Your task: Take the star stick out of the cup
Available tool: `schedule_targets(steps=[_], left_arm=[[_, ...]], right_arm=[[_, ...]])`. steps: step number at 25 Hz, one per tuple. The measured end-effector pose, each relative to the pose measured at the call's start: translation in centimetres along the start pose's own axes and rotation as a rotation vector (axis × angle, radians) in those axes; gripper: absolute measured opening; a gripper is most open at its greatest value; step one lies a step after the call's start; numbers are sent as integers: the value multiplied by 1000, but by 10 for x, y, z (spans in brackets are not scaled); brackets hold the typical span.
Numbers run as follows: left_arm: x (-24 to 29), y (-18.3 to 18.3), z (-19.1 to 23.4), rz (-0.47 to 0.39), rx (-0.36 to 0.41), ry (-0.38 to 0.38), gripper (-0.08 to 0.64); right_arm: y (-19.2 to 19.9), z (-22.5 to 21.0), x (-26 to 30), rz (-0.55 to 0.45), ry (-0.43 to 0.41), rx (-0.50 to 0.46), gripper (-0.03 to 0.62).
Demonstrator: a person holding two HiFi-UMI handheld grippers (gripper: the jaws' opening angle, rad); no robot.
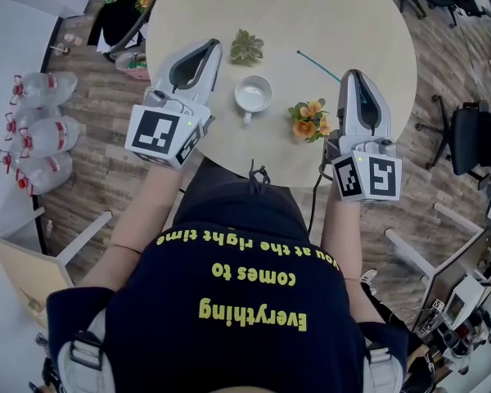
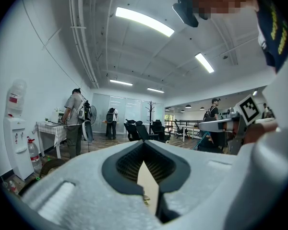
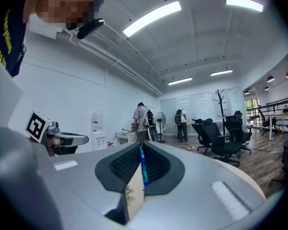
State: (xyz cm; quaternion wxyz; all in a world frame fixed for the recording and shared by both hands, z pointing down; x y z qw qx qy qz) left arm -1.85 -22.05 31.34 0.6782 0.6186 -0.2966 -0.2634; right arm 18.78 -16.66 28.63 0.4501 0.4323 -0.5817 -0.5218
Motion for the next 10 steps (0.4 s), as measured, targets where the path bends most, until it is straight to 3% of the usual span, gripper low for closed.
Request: schedule_targets(steps=[10], left_arm=[[3,3,-2,9,12,9,2]], right_arm=[[6,-1,-2,9,5,6,23]])
Point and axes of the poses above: the fingertips, and each gripper's own axes: x forward along the fingers, z to its left, y out of its underside, the point moved 1 cm from there along -x, backward along the fingers
